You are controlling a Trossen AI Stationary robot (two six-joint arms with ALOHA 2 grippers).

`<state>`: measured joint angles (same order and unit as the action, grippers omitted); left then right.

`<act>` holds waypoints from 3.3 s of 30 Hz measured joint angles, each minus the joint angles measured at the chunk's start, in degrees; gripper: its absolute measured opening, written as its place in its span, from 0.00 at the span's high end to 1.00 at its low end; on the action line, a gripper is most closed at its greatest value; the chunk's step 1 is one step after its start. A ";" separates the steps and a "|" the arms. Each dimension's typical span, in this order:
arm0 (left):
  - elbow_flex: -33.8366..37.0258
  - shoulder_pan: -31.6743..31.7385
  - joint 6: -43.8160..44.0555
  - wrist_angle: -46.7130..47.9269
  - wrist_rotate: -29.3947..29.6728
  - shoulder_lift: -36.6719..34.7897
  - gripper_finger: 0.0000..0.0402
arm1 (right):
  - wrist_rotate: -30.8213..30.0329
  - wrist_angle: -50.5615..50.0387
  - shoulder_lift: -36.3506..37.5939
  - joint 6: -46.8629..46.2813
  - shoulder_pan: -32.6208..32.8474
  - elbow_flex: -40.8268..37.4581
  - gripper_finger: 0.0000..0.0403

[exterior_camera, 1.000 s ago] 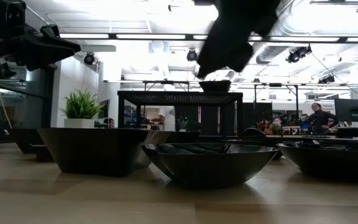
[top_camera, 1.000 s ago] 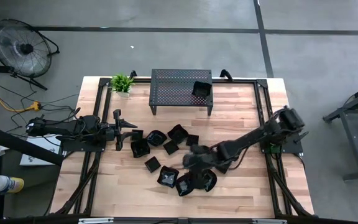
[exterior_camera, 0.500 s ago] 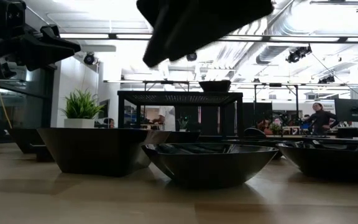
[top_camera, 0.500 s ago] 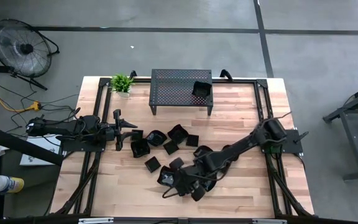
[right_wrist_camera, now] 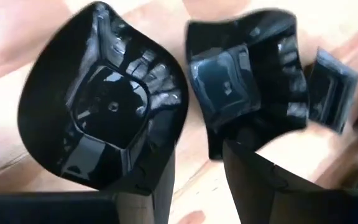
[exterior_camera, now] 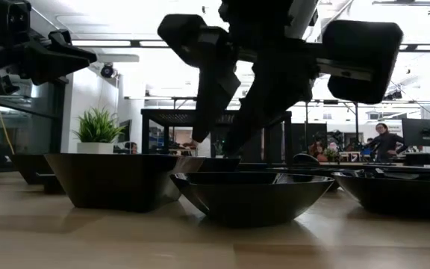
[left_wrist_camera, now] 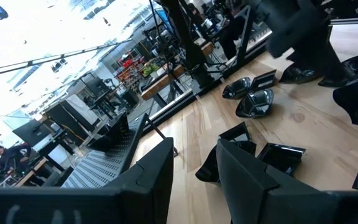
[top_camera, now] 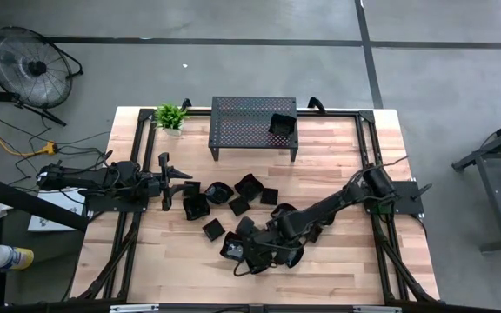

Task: Pick & Place Mini shaped plates
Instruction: Stack the distorted square plate on top of the distorted square plate on the shelf

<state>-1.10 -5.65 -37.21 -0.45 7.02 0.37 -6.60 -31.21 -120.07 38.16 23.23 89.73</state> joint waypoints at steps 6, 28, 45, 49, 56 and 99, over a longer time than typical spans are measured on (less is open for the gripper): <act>0.00 0.00 0.00 0.00 0.00 0.00 0.70 | -0.81 -0.33 0.00 5.99 -0.10 0.00 0.68; 0.00 0.00 0.00 0.00 -0.02 0.01 0.70 | -5.07 3.49 -3.46 13.12 -0.29 0.00 0.69; 0.00 0.00 0.00 0.00 -0.02 0.00 0.70 | -5.30 3.45 -3.46 11.81 -0.24 0.00 0.95; 0.00 0.00 0.00 0.01 -0.02 0.00 0.70 | -5.84 3.43 -3.48 11.80 -0.23 0.00 0.99; 0.00 0.00 0.00 0.00 0.00 0.01 0.70 | -8.09 3.48 -3.47 11.79 0.07 0.00 0.99; 0.00 0.00 0.00 0.00 0.00 0.01 0.70 | -19.95 -38.83 -3.39 -14.28 -6.11 33.13 0.99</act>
<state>-1.10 -5.65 -37.21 -0.45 7.03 0.37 -26.55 -70.04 -123.46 23.88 17.12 122.87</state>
